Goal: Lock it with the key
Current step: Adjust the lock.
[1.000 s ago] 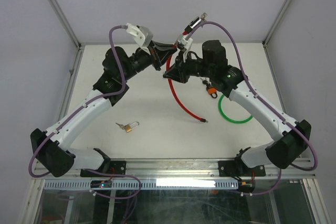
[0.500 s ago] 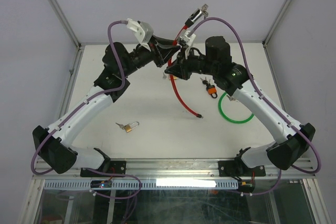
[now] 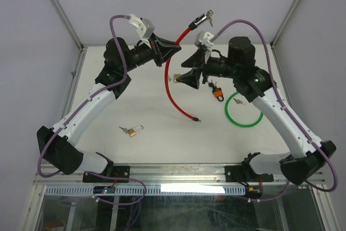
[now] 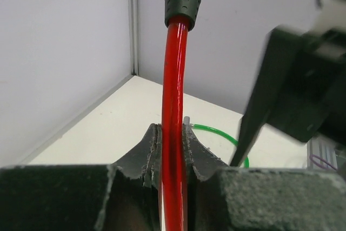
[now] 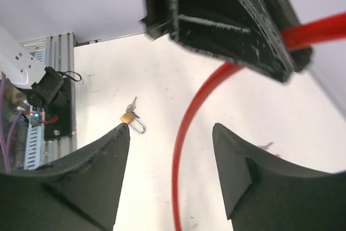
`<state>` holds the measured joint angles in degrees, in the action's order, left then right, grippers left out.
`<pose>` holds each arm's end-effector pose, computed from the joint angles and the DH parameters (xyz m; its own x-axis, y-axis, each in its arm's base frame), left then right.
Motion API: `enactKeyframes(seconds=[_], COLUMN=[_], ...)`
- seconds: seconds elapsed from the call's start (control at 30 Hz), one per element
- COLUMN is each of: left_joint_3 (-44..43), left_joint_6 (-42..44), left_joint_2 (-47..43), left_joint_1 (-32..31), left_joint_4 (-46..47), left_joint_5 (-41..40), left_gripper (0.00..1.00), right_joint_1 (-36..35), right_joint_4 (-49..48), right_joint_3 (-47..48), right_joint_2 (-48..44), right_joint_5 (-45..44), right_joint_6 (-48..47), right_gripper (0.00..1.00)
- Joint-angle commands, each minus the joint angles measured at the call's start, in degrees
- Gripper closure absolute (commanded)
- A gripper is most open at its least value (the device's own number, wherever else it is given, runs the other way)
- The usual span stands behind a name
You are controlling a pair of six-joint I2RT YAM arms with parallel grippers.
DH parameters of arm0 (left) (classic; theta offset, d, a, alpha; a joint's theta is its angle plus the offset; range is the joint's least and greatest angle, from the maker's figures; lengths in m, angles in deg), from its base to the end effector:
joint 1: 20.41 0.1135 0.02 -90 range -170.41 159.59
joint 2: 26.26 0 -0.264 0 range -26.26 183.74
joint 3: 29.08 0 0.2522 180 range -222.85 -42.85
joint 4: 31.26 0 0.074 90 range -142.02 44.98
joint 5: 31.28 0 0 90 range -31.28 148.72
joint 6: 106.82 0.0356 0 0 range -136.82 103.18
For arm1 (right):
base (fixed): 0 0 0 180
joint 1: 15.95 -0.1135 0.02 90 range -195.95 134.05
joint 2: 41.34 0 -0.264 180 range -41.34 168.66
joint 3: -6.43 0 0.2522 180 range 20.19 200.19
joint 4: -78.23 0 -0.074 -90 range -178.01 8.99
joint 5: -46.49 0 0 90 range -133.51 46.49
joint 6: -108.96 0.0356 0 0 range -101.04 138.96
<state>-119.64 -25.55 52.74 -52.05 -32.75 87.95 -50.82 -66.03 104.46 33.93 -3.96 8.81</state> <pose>0.2635 -0.1827 0.4416 0.0155 -0.1651 -0.9861 0.8797 0.4711 -0.0650 0.2203 0.1811 0.4436 -0.0140 -0.1754 -0.9844 -0.9675 0.2509 -0.0309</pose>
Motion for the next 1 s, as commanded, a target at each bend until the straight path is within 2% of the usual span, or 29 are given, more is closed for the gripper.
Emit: enactKeyframes(seconds=[0.0,0.17,0.37,0.43,0.6,0.7,0.77,0.87,0.97], left_joint_3=[-5.82,-10.52,-12.72,-13.69,-16.98,-18.60,-19.90,-22.24,-24.74], left_joint_6=[-7.64,-20.43,-50.20,-56.00,-59.00,-59.12,-59.12,-59.38,-59.96], left_joint_2=[0.59,5.79,15.30,17.75,21.46,23.35,24.77,27.17,30.22], left_joint_1=[4.06,8.34,11.69,11.91,11.86,11.29,10.44,8.91,7.27], left_joint_4=[3.51,5.55,24.94,29.77,28.08,26.59,25.80,24.81,24.13], left_joint_5=[10.41,21.97,36.07,37.84,38.91,39.12,39.38,39.74,40.40], left_gripper=[1.00,1.00,1.00,1.00,1.00,1.00,1.00,1.00,1.00], right_joint_1=[5.70,9.94,11.29,11.32,11.22,10.94,9.73,7.29,5.76], right_joint_4=[0.73,9.89,19.68,24.27,36.30,40.46,40.82,39.33,36.59], right_joint_3=[-1.10,-0.05,6.34,10.09,19.98,25.57,27.80,28.17,26.49], right_joint_2=[-9.47,-14.23,-15.28,-14.28,-8.82,-4.76,-2.43,1.01,2.34], right_joint_5=[12.04,12.83,7.71,7.49,7.26,6.70,2.84,-4.52,-8.28], right_joint_6=[-7.60,-17.42,-29.05,-35.65,-56.04,-66.84,-72.97,-76.54,-77.21], right_gripper=[0.32,0.28,0.25,0.23,0.17,0.14,0.13,0.13,0.16])
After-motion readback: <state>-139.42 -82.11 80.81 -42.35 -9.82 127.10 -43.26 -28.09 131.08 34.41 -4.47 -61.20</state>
